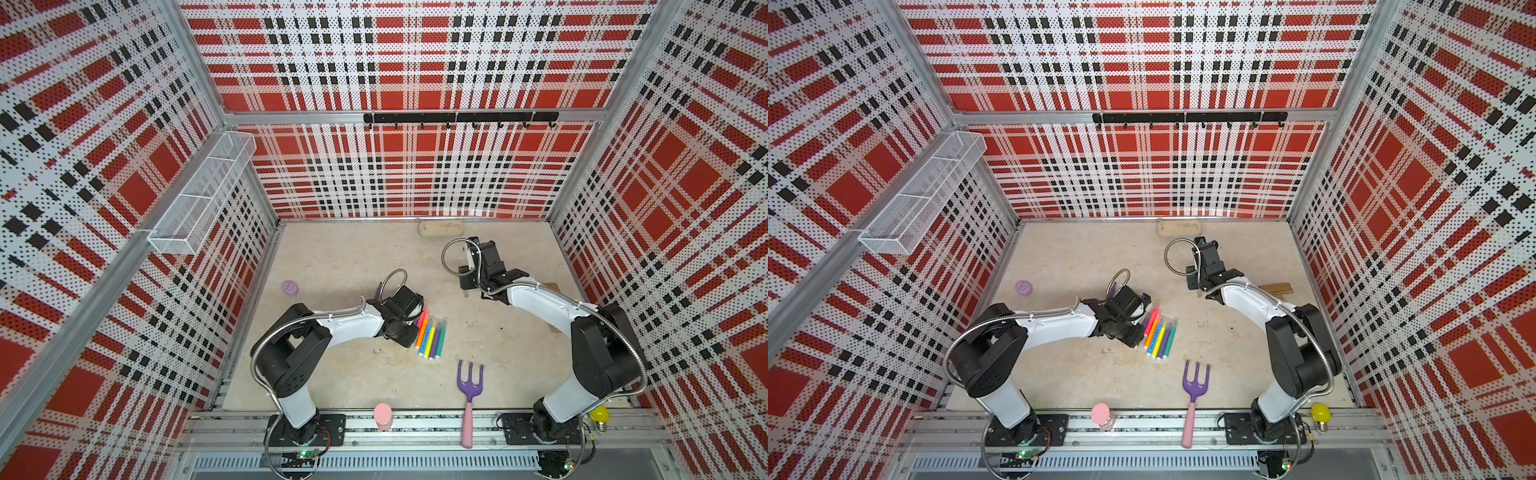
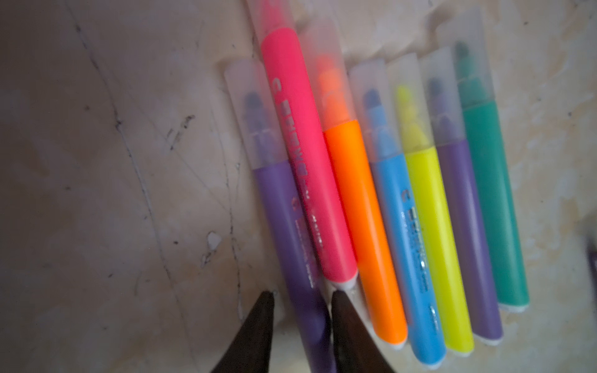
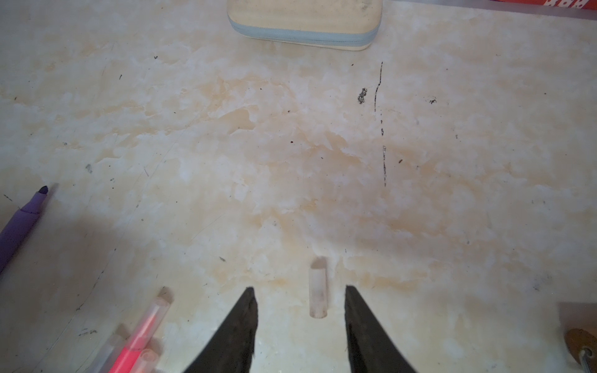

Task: Remove pen caps from pens
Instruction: Pick up the pen from the center of the table.

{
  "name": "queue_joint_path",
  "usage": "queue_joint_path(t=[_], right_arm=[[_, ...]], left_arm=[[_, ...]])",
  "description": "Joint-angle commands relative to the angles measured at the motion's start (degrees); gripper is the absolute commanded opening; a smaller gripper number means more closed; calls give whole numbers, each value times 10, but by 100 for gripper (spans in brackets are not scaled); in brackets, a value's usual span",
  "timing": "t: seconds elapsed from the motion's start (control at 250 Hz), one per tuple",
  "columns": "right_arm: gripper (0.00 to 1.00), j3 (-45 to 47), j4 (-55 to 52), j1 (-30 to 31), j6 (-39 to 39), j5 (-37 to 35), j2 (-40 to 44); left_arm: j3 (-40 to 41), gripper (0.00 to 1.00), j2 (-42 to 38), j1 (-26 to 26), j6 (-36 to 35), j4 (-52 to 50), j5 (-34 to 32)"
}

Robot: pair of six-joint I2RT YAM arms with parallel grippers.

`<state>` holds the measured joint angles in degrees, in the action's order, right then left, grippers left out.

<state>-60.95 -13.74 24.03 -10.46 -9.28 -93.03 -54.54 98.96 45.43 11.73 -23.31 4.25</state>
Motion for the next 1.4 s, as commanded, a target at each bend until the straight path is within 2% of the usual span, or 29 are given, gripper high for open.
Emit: queue_joint_path(t=[0.0,0.336,0.44,0.564,0.636,0.696,0.82,0.912,1.06,1.296,1.393], right_arm=[[48,1,29,1,2,-4,11],[49,-5,34,1,3,-4,10],[50,-3,42,1,3,4,11],[50,2,57,1,1,25,15],[51,16,86,2,-7,60,25],[51,40,138,1,-20,122,38],[52,113,317,2,-82,287,65],[55,149,436,3,-144,362,68],[64,177,561,7,-221,418,63],[66,172,649,44,-287,461,30],[65,168,652,57,-296,458,16]], left_arm=[[7,33,21,6,4,-45,-13],[-5,15,48,14,7,-68,-33],[12,11,31,-6,13,-48,-21],[32,9,-25,-46,27,-21,-30],[48,8,-74,-66,36,10,-32],[66,8,-118,-80,42,49,-17],[99,7,-193,-91,40,124,28],[122,5,-237,-97,39,168,62],[143,4,-277,-109,54,196,90],[151,3,-281,-111,65,248,104],[156,2,-285,-109,71,273,106]])
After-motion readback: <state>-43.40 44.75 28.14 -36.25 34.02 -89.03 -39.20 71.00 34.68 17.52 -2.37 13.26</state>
